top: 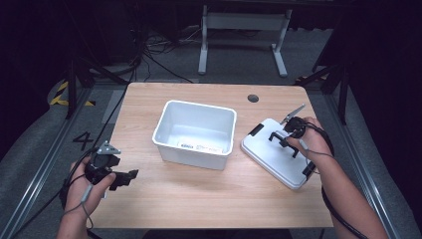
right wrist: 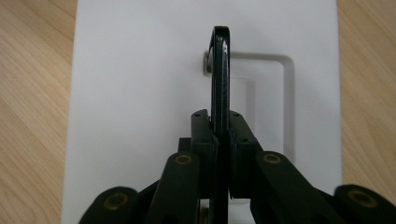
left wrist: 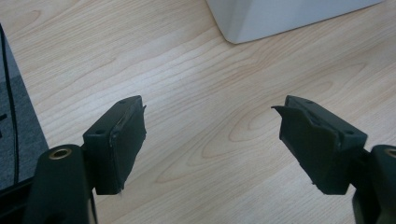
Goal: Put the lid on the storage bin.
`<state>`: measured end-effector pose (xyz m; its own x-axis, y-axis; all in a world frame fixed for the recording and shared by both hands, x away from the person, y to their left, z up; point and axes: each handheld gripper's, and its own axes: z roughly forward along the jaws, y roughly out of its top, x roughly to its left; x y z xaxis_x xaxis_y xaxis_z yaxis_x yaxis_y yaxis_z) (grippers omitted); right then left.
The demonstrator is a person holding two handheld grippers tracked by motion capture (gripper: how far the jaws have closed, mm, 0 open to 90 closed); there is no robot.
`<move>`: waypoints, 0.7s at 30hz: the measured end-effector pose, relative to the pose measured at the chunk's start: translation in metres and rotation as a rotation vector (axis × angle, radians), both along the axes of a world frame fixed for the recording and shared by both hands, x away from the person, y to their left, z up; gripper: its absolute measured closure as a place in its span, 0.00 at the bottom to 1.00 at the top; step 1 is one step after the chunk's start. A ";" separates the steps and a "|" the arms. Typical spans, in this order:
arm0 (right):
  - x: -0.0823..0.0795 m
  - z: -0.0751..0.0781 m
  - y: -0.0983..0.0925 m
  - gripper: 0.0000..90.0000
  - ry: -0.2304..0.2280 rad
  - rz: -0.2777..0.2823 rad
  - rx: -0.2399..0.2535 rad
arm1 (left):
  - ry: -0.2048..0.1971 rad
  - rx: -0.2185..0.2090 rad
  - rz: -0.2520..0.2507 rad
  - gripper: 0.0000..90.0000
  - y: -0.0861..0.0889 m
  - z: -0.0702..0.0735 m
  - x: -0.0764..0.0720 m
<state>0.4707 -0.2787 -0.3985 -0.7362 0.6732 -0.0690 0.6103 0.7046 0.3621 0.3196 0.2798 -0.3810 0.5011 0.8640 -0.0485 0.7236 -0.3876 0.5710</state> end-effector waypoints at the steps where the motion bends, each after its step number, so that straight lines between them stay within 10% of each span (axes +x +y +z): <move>1: -0.001 0.002 0.000 0.94 -0.004 0.001 0.003 | 0.001 0.002 0.001 0.26 0.001 0.000 0.000; 21: -0.017 0.074 -0.005 0.94 -0.101 0.055 0.003 | 0.004 -0.006 0.016 0.26 0.002 -0.002 0.000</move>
